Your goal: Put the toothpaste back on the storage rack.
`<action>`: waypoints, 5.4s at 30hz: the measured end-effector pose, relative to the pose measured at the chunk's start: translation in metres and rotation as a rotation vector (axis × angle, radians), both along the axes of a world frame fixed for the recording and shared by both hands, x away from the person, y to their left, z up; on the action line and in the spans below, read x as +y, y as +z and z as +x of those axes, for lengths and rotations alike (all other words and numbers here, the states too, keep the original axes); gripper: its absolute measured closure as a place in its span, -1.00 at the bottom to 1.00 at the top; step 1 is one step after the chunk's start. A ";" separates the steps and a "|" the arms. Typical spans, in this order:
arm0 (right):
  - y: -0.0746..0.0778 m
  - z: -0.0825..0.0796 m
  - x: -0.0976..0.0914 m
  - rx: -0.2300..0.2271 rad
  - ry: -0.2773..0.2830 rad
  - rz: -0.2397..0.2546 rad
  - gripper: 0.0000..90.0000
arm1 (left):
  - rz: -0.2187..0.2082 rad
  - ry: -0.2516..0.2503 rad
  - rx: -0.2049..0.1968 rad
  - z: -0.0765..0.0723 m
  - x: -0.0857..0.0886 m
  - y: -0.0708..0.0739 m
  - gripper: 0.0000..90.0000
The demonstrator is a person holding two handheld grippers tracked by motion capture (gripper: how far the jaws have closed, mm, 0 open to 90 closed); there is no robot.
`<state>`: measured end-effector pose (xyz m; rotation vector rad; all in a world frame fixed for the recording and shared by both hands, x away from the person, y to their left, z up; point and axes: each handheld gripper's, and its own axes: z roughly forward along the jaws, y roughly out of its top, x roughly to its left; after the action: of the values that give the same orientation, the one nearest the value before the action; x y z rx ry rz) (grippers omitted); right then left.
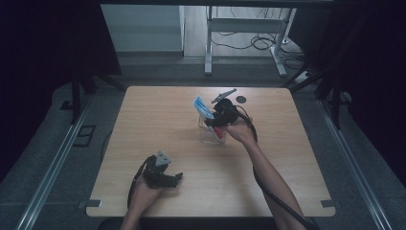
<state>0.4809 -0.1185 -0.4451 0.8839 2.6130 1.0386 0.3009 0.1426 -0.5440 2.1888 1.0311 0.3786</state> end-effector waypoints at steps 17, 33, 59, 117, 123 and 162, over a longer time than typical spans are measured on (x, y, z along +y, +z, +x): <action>0.010 -0.008 -0.001 -0.004 0.000 0.014 -0.20 | 0.001 0.000 0.000 0.000 0.000 0.000 -0.71; 0.018 -0.014 -0.006 -0.021 0.004 0.024 -0.45 | 0.002 -0.001 0.000 0.000 0.000 0.000 -0.71; 0.024 -0.031 -0.017 -0.025 0.031 0.039 -0.89 | -0.001 0.000 -0.001 0.000 0.000 0.000 -0.71; 0.015 -0.074 -0.057 -0.053 0.003 0.043 -0.99 | -0.001 0.006 -0.002 0.000 0.000 0.000 -0.71; 0.013 -0.078 -0.063 -0.053 -0.007 0.047 -0.98 | -0.002 0.006 -0.002 0.000 0.000 0.000 -0.71; -0.015 -0.125 -0.116 -0.045 -0.079 0.043 -0.97 | 0.002 0.009 -0.004 0.000 0.000 0.000 -0.71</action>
<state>0.3556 -0.2344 -0.4606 0.9541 2.5067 1.0850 0.3007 0.1425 -0.5440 2.1850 1.0386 0.3881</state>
